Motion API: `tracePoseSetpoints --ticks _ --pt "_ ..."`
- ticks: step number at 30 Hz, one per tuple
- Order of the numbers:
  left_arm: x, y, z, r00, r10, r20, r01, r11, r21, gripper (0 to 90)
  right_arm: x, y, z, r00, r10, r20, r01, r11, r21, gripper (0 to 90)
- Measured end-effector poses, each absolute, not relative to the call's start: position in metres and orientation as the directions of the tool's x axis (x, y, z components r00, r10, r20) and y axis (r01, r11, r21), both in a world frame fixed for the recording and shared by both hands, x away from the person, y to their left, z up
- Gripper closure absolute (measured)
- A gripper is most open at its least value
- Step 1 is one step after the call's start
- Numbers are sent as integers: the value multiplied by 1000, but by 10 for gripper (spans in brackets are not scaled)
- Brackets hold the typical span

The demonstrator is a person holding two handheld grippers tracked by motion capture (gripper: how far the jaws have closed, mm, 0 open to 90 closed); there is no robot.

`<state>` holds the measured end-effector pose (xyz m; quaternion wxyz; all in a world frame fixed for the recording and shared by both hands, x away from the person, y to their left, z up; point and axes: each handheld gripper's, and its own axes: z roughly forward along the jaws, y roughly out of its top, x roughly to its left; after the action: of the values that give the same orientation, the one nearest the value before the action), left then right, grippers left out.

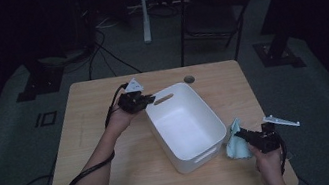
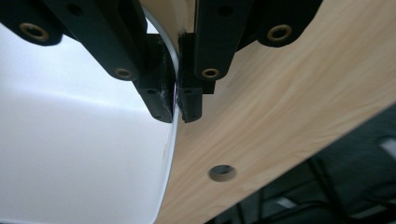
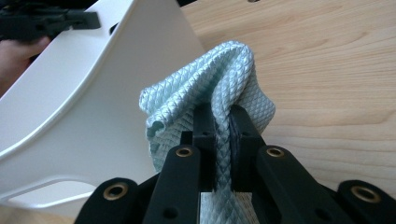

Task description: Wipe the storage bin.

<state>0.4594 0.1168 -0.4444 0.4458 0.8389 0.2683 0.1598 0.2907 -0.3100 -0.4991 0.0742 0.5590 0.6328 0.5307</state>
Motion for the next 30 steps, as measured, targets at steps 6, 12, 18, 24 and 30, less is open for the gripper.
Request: tracePoseSetpoints --ticks 6,12,18,24,30 --pt "459 119 -448 796 605 1 300 -397 867 730 292 -305 -501 -370 791 487 634 -169 755 835" --pt "470 113 -448 818 574 -27 317 -411 855 797 293 -303 -503 -375 795 476 637 -152 756 835" --pt "467 116 -448 827 560 -46 326 -412 851 871 293 -304 -504 -369 794 483 642 -158 750 835" --pt "453 131 -448 769 639 -25 352 -391 851 875 294 -302 -504 -368 792 487 642 -162 749 835" --pt "439 148 -446 712 702 3 376 -385 843 873 293 -296 -503 -383 785 487 645 -150 749 835"
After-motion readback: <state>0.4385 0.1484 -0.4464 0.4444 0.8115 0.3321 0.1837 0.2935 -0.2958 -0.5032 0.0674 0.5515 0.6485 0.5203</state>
